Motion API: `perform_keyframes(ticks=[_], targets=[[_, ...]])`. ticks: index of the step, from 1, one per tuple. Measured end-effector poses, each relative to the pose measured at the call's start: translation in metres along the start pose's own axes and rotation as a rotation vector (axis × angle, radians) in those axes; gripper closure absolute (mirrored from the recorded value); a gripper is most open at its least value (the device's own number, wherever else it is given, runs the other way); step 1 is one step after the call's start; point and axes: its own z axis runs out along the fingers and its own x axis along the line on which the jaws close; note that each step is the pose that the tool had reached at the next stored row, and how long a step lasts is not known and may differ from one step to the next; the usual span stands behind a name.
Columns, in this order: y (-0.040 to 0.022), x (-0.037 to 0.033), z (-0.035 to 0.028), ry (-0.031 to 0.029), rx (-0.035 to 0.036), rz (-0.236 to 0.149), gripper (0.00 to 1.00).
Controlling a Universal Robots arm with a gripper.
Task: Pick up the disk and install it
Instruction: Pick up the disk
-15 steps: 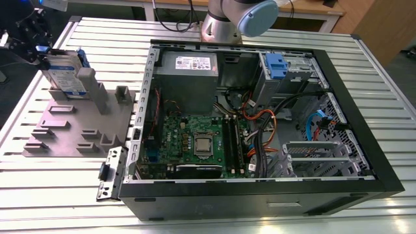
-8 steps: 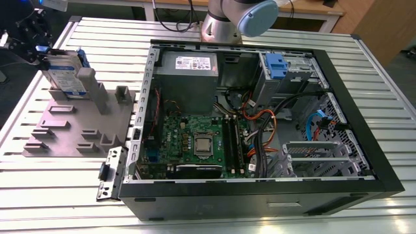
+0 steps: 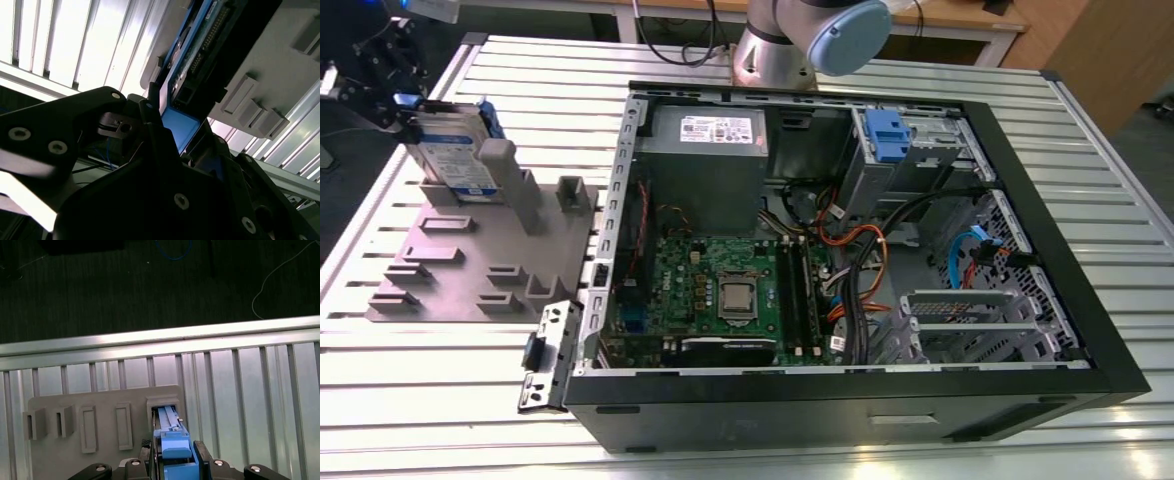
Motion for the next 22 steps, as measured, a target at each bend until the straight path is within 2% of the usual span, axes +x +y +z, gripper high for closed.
perform_keyframes(ticks=[9,11,12,22], targets=[[0.0000,-0.0002,0.0000,0.0001,-0.0001,0.000,0.55],[0.0000,-0.0002,-0.0001,0.0001,-0.0002,0.000,0.56],[0.0000,-0.0002,-0.0001,0.0001,-0.0002,0.000,0.62],[0.0000,-0.0004,0.0000,0.0000,0.0000,0.000,0.63]])
